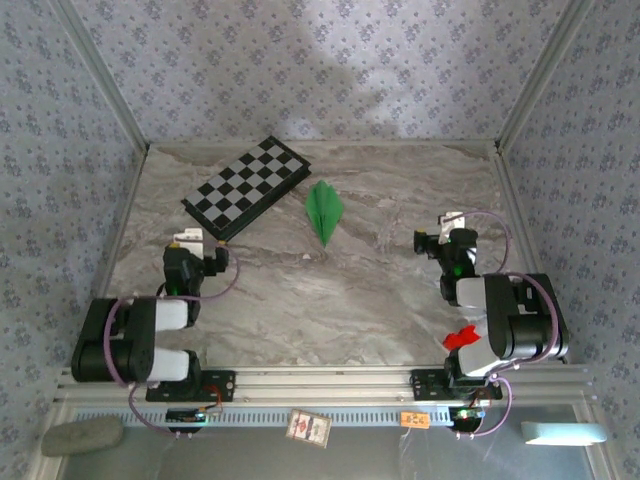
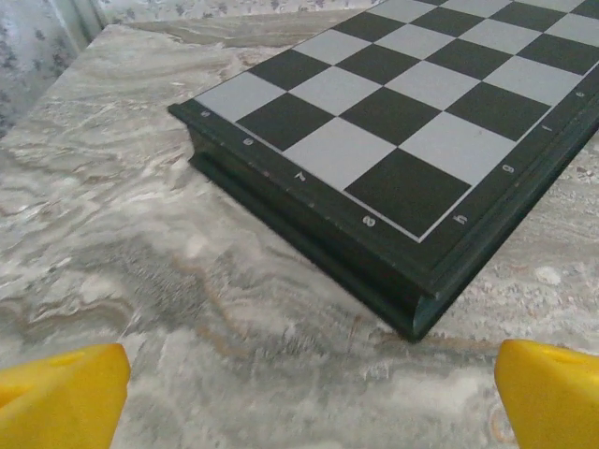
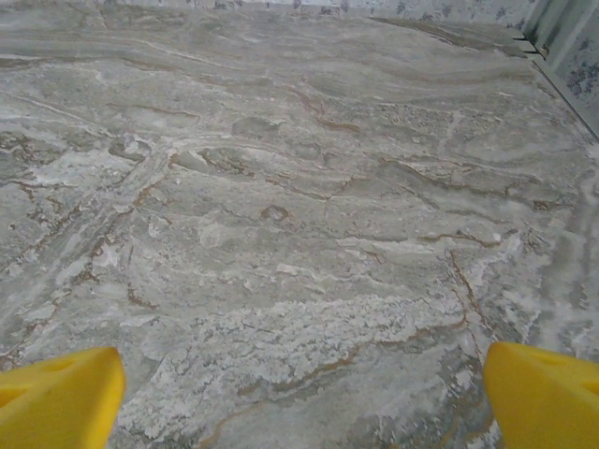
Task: Fold a paper plane with a square sheet of paper (pick it up from the middle)
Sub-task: Reset both arms
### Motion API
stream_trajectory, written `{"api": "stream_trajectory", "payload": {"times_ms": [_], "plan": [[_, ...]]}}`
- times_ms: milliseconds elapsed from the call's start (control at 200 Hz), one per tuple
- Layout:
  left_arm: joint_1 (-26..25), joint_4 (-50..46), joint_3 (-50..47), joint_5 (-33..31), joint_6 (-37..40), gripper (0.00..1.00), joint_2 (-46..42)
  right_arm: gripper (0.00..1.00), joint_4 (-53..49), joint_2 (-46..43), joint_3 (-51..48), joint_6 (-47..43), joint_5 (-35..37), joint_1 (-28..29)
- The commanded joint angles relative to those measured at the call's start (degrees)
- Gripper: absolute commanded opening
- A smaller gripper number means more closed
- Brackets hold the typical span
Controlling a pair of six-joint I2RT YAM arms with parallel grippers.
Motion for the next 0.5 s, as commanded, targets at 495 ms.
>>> {"api": "stream_trajectory", "payload": {"times_ms": [495], "plan": [[1.4,-5.0,12.0,-1.0,-2.2,1.0,8.1,1.0,-0.6,1.6,2.3,1.3,-2.5,-2.4]]}}
